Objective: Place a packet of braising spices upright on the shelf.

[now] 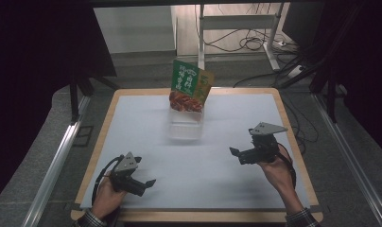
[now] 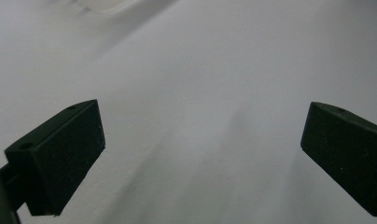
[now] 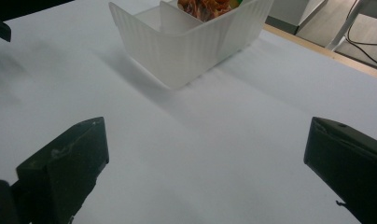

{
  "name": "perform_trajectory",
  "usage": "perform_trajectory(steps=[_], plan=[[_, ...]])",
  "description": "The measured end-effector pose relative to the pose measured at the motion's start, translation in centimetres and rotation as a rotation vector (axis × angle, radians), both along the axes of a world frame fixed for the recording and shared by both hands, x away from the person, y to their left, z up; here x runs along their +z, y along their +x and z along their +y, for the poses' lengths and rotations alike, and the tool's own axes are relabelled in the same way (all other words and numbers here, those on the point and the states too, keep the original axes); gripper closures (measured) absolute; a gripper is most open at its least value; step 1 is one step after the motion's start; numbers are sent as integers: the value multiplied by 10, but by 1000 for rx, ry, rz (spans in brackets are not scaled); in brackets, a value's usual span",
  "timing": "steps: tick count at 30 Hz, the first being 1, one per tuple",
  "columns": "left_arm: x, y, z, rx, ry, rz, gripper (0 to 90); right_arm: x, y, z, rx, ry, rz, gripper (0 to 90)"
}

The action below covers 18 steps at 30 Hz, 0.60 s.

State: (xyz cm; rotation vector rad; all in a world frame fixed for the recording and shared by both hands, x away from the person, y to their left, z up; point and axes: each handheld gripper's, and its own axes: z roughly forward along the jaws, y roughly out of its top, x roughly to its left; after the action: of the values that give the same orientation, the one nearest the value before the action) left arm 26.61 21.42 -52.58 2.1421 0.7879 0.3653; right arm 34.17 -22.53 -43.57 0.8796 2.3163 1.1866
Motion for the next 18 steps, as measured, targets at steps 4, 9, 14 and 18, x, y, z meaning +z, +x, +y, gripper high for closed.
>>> perform_trajectory(steps=[4,9,14,18], plan=[[0,0,0,-1,2,1,0,-4,-5,-6,-4,2,-1,0],[0,0,0,-2,4,3,0,-8,-14,-12,-11,-6,-5,0],[0,0,-1,-3,6,4,0,-11,-22,-18,-19,-9,-6,0],[0,0,-1,-4,9,5,0,-15,-29,-23,-25,-7,-6,0]])
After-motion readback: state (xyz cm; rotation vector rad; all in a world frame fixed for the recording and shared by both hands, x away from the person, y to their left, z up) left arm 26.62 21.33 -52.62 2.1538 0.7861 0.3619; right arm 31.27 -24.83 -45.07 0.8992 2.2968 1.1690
